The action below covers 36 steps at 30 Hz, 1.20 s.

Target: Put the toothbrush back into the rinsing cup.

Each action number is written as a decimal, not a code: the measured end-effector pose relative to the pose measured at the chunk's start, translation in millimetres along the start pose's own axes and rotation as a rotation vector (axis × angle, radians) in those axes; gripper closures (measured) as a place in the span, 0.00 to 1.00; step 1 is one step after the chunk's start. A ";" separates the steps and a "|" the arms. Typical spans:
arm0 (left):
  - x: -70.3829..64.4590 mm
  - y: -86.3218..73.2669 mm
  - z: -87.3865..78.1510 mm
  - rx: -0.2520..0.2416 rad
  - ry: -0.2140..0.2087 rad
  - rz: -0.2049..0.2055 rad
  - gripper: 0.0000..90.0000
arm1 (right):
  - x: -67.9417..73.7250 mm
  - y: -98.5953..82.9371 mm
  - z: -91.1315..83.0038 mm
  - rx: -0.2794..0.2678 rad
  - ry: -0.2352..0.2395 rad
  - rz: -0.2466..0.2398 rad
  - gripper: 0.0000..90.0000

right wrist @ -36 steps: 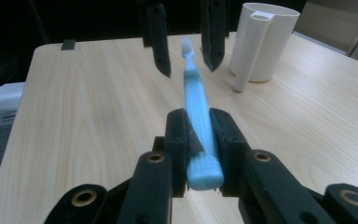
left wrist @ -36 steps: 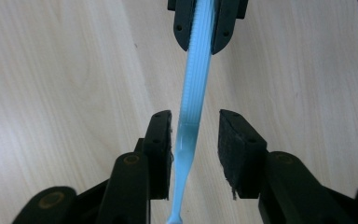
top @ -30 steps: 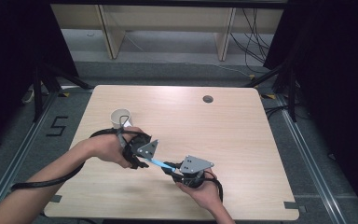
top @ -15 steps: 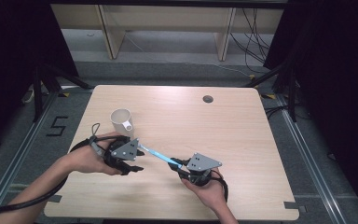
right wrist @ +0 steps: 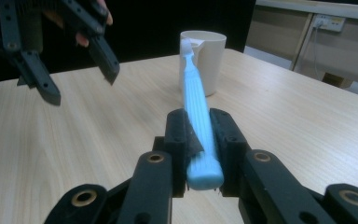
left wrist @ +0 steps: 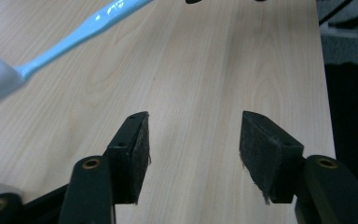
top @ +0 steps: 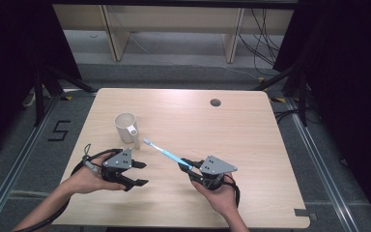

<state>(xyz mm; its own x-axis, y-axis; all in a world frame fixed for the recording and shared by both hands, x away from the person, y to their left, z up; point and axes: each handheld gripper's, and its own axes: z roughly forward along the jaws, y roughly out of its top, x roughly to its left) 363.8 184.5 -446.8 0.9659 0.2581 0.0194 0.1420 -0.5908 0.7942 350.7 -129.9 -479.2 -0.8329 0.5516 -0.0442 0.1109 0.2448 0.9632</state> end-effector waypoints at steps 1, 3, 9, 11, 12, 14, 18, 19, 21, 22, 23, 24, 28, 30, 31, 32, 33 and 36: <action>0.2 -1.8 0.2 -0.001 -0.001 -0.012 0.46 | 0.6 0.6 -0.5 -0.003 -0.007 0.008 0.88; -1.2 -5.3 2.7 -0.025 -0.002 -0.035 0.45 | -1.2 2.7 -1.5 -0.018 -0.009 -0.009 0.88; -2.7 -15.0 11.8 -0.096 0.013 -0.107 0.43 | -1.4 5.0 -3.1 -0.044 -0.012 -0.010 0.88; -0.4 -16.8 13.6 -0.129 0.021 -0.147 0.42 | -0.4 5.0 -2.9 -0.044 -0.014 0.001 0.88; 0.2 -17.6 14.1 -0.143 0.034 -0.171 0.42 | -0.4 5.1 -1.8 -0.053 0.001 0.004 0.88; 2.4 -18.7 16.7 -0.182 0.033 -0.214 0.41 | -0.7 6.4 -2.2 -0.058 -0.013 -0.006 0.88; 6.1 -18.0 19.4 -0.230 0.024 -0.257 0.38 | 0.3 8.8 -1.7 -0.053 -0.009 0.009 0.88; 7.4 -17.5 19.8 -0.247 0.017 -0.263 0.38 | 0.7 8.8 0.1 -0.068 0.002 0.013 0.88; 8.5 -15.5 18.9 -0.266 0.020 -0.278 0.37 | -0.4 9.9 1.2 -0.084 0.005 -0.012 0.88; 9.4 -14.6 18.7 -0.278 0.016 -0.281 0.36 | 0.6 10.2 1.1 -0.078 0.003 -0.001 0.88; 10.1 -13.8 18.6 -0.290 0.013 -0.286 0.35 | 1.1 10.8 0.6 -0.072 -0.002 0.003 0.88; 10.4 -12.9 18.9 -0.305 0.010 -0.294 0.35 | 1.4 11.3 0.8 -0.078 -0.013 0.001 0.88; 12.1 -10.5 19.6 -0.319 0.010 -0.296 0.34 | 1.4 13.7 1.7 -0.087 -0.002 -0.004 0.88; 12.9 -9.4 20.0 -0.317 0.024 -0.292 0.35 | 2.1 13.8 3.5 -0.099 -0.001 -0.002 0.88; 13.3 -9.0 20.9 -0.323 0.023 -0.299 0.35 | 2.9 13.7 3.7 -0.091 0.007 0.010 0.88; 14.0 -8.7 22.5 -0.338 0.013 -0.308 0.35 | 2.8 13.4 3.7 -0.084 0.002 0.005 0.88; 14.3 -8.2 23.2 -0.336 0.016 -0.317 0.35 | 3.2 12.5 6.1 -0.096 0.023 0.016 0.88; 15.2 -7.2 26.0 -0.342 0.013 -0.331 0.35 | 3.8 11.8 7.0 -0.085 0.007 0.001 0.88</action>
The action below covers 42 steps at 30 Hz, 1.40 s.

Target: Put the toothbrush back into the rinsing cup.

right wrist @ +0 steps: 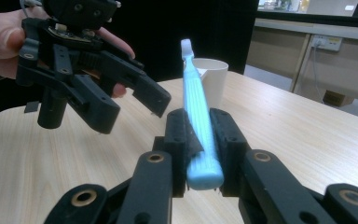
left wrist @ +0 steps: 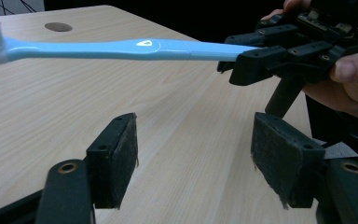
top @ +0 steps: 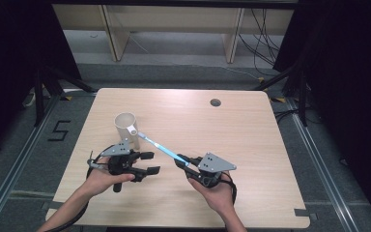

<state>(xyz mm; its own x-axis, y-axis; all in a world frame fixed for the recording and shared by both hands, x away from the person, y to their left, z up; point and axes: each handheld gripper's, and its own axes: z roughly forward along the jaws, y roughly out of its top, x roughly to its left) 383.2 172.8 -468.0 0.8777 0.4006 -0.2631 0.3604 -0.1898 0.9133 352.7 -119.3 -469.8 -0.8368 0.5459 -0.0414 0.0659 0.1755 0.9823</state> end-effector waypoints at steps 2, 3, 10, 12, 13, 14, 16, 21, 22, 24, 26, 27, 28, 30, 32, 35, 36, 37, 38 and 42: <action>0.9 0.3 1.3 -0.012 -0.003 -0.013 0.35 | 0.5 -0.4 1.6 -0.010 0.010 0.004 0.88; 1.4 0.5 1.6 -0.016 -0.002 -0.022 0.35 | 0.0 -0.3 1.8 -0.014 0.013 -0.001 0.88; 4.6 3.3 2.1 -0.053 0.001 -0.065 0.36 | 0.4 0.1 3.2 -0.019 0.026 0.008 0.88; 5.0 4.3 2.2 -0.058 -0.005 -0.069 0.36 | 0.4 0.0 3.3 -0.014 0.010 0.004 0.88; 5.0 4.9 2.4 -0.067 -0.007 -0.075 0.36 | 0.1 -0.3 3.9 -0.019 0.011 0.001 0.88; 5.4 5.6 2.5 -0.074 -0.011 -0.077 0.36 | 0.1 -0.6 4.1 -0.019 0.013 0.001 0.88; 6.0 7.1 2.3 -0.082 -0.007 -0.076 0.36 | 1.3 -1.2 4.9 -0.016 0.023 0.016 0.88; 6.7 9.5 2.0 -0.097 -0.010 -0.089 0.36 | 2.0 -0.2 5.0 -0.018 0.021 0.017 0.88; 6.7 9.9 2.0 -0.103 -0.010 -0.094 0.36 | 1.0 0.4 4.4 -0.018 0.003 -0.004 0.88; 7.1 10.7 2.0 -0.117 -0.019 -0.100 0.36 | 2.3 0.5 4.1 -0.014 0.008 0.011 0.88; 6.8 11.8 1.8 -0.128 -0.011 -0.108 0.36 | 1.9 0.7 4.6 -0.024 0.013 0.004 0.88; 7.2 12.2 1.6 -0.131 -0.013 -0.108 0.36 | 2.1 0.7 4.5 -0.024 0.012 0.003 0.88; 7.3 12.5 1.7 -0.136 -0.011 -0.114 0.36 | 2.7 0.6 4.7 -0.025 0.018 0.010 0.88; 7.9 13.1 1.7 -0.140 -0.008 -0.117 0.37 | 3.1 0.5 4.6 -0.024 0.017 0.017 0.88; 8.1 13.6 2.2 -0.147 -0.007 -0.128 0.37 | 3.5 0.8 5.0 -0.023 0.026 0.019 0.88; 8.6 15.2 2.5 -0.162 -0.005 -0.141 0.37 | 2.6 1.8 4.8 -0.031 0.020 0.009 0.88; 8.8 15.9 2.5 -0.165 -0.004 -0.141 0.37 | 2.0 2.8 4.0 -0.029 0.008 -0.009 0.88; 9.1 16.7 2.7 -0.173 -0.006 -0.142 0.37 | 2.1 3.2 4.5 -0.038 0.020 -0.006 0.88; 9.0 17.5 2.4 -0.177 0.000 -0.144 0.37 | 3.6 3.8 2.3 -0.017 0.004 0.013 0.88; 9.0 21.0 1.7 -0.198 0.010 -0.154 0.38 | 2.7 5.6 2.3 -0.036 0.012 0.015 0.88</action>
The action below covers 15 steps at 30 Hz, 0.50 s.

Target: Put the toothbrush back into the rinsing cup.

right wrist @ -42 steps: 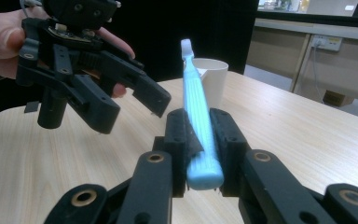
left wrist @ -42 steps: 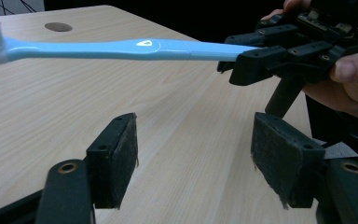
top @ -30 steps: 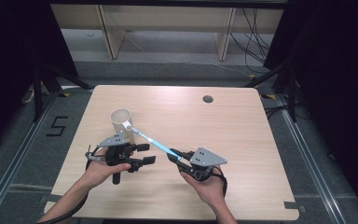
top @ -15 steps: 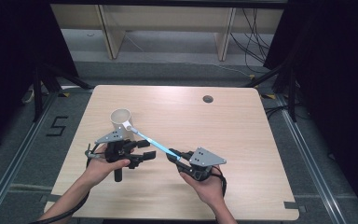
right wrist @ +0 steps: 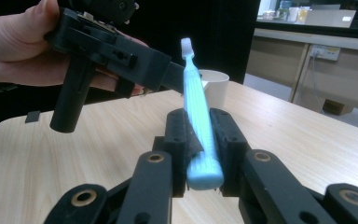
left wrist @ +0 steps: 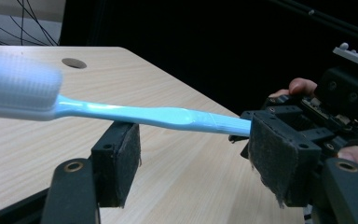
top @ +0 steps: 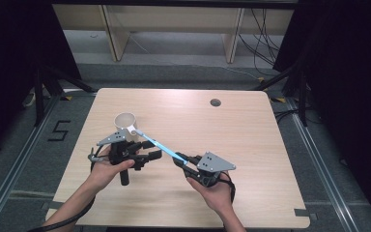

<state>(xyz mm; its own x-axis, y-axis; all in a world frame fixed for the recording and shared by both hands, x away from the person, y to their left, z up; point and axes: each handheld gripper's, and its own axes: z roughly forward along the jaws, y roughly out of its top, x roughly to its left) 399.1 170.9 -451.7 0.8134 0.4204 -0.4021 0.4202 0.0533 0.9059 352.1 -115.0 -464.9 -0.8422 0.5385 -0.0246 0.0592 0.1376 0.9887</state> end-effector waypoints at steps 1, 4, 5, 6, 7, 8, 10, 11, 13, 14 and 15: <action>-0.4 0.9 0.3 -0.004 0.002 -0.003 0.38 | 0.5 0.5 -0.5 0.004 -0.004 0.003 0.88; -1.1 3.2 1.3 -0.014 0.001 -0.004 0.38 | -0.9 2.1 0.0 -0.019 -0.011 -0.029 0.88; -1.3 3.6 2.1 -0.015 0.002 -0.005 0.38 | 0.5 2.0 0.3 -0.016 -0.004 -0.012 0.88; -1.4 4.0 3.0 -0.016 0.004 -0.005 0.38 | -0.4 2.7 -0.6 -0.010 -0.023 -0.037 0.88; -1.7 4.3 4.3 -0.018 0.006 -0.007 0.39 | 1.6 2.4 -0.3 0.003 -0.011 -0.007 0.88; -1.8 4.4 4.9 -0.019 0.007 -0.006 0.40 | 0.9 1.9 1.4 -0.011 0.001 -0.014 0.88; -2.8 4.6 6.9 -0.029 0.009 -0.009 0.42 | 0.7 1.6 2.1 -0.023 -0.007 -0.021 0.88; -3.2 4.8 7.5 -0.030 0.010 -0.010 0.44 | 1.0 1.5 1.7 -0.020 -0.016 -0.020 0.88; -3.6 5.0 9.0 -0.037 0.009 -0.014 0.48 | 0.3 1.2 1.6 -0.020 -0.022 -0.029 0.88; -4.0 5.2 9.6 -0.042 0.009 -0.017 0.54 | 1.0 1.0 1.1 -0.016 -0.029 -0.022 0.87; -4.1 5.4 9.9 -0.046 0.006 -0.020 0.54 | 1.0 1.0 1.1 -0.016 -0.029 -0.022 0.87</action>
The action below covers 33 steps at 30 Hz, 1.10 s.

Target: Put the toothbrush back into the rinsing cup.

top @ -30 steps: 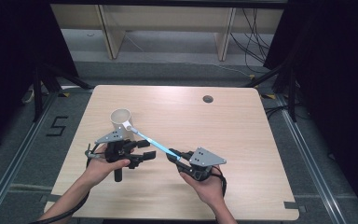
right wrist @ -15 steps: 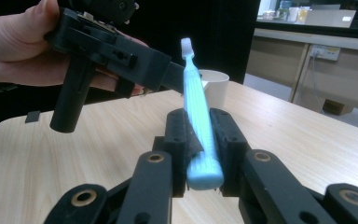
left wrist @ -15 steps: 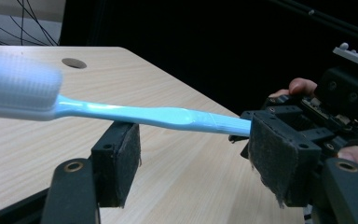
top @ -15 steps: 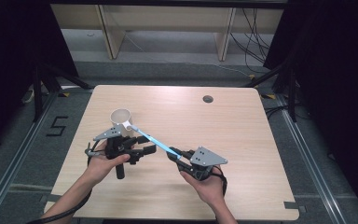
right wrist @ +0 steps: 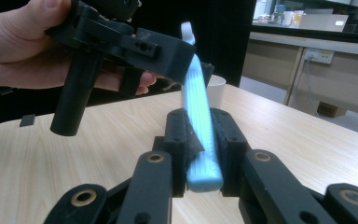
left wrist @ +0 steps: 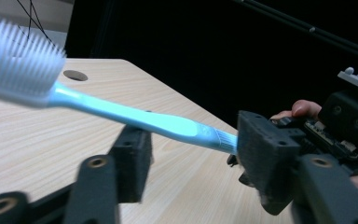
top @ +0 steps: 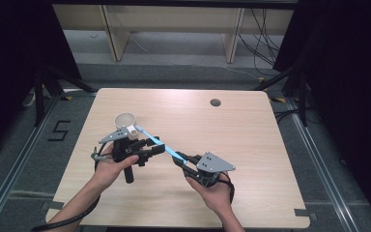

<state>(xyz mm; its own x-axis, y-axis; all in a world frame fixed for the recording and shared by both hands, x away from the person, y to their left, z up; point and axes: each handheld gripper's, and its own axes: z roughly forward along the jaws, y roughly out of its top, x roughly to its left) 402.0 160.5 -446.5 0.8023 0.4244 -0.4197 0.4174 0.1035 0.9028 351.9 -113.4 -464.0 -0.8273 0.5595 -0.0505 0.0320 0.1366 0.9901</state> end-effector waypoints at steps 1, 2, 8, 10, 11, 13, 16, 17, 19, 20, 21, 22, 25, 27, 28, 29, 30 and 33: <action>-0.4 0.5 0.3 -0.012 -0.006 -0.009 0.57 | 0.2 0.2 -0.6 0.010 -0.010 -0.002 0.87; -1.0 1.1 0.2 -0.023 -0.011 -0.018 0.60 | 1.5 -0.5 -0.7 0.012 -0.021 0.012 0.87; -5.1 5.6 -0.2 -0.055 -0.025 -0.020 0.74 | 4.2 -6.0 4.1 0.040 -0.033 -0.001 0.87; -6.7 6.3 -0.2 -0.061 -0.033 -0.017 0.78 | 4.8 -8.3 7.0 0.044 -0.024 -0.001 0.87; -7.8 6.4 -0.2 -0.069 -0.038 -0.015 0.80 | 6.0 -9.1 7.6 0.054 -0.029 0.008 0.87; -9.6 6.6 -0.3 -0.079 -0.050 -0.019 0.83 | 6.1 -10.8 11.0 0.042 -0.019 0.008 0.87; -13.9 6.8 0.2 -0.085 -0.075 -0.021 0.89 | 7.5 -11.3 12.5 0.081 -0.033 0.016 0.83; -15.4 7.2 0.3 -0.078 -0.084 -0.014 0.91 | 5.8 -11.6 13.8 0.079 -0.030 0.001 0.80; -19.0 8.2 -0.2 -0.077 -0.080 0.009 0.92 | 6.8 -12.6 14.7 0.099 -0.036 0.031 0.76; -19.9 9.1 -0.5 -0.074 -0.074 0.026 0.93 | 5.6 -13.6 15.6 0.092 -0.012 0.036 0.74; -20.3 10.0 -1.0 -0.072 -0.071 0.033 0.93 | 5.4 -14.1 15.1 0.099 -0.019 0.038 0.72; -20.5 10.9 -1.7 -0.073 -0.065 0.038 0.93 | 6.6 -14.7 13.9 0.113 -0.041 0.058 0.68; -20.4 13.3 -4.2 -0.067 -0.031 0.065 0.93 | 4.2 -16.6 13.6 0.114 -0.028 0.052 0.64; -19.8 14.0 -6.2 -0.057 -0.006 0.088 0.93 | 3.6 -16.8 10.6 0.127 -0.048 0.048 0.62; -19.7 14.3 -7.3 -0.050 0.010 0.103 0.93 | 3.1 -17.4 9.8 0.130 -0.044 0.052 0.61; -19.8 14.3 -8.6 -0.046 0.026 0.111 0.93 | 4.2 -17.8 7.7 0.145 -0.047 0.074 0.61; -19.1 14.5 -9.9 -0.044 0.035 0.120 0.93 | 3.9 -19.0 6.4 0.147 -0.037 0.092 0.60; -17.5 14.8 -14.1 -0.037 0.062 0.134 0.93 | -1.2 -22.2 1.8 0.138 -0.071 0.069 0.59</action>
<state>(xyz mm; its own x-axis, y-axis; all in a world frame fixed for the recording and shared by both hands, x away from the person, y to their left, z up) 388.1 167.2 -424.5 0.8215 0.4911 -0.2897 0.2917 0.0746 0.9536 353.1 -115.6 -486.2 -0.7791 0.6269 0.0029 0.1680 0.2044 0.9644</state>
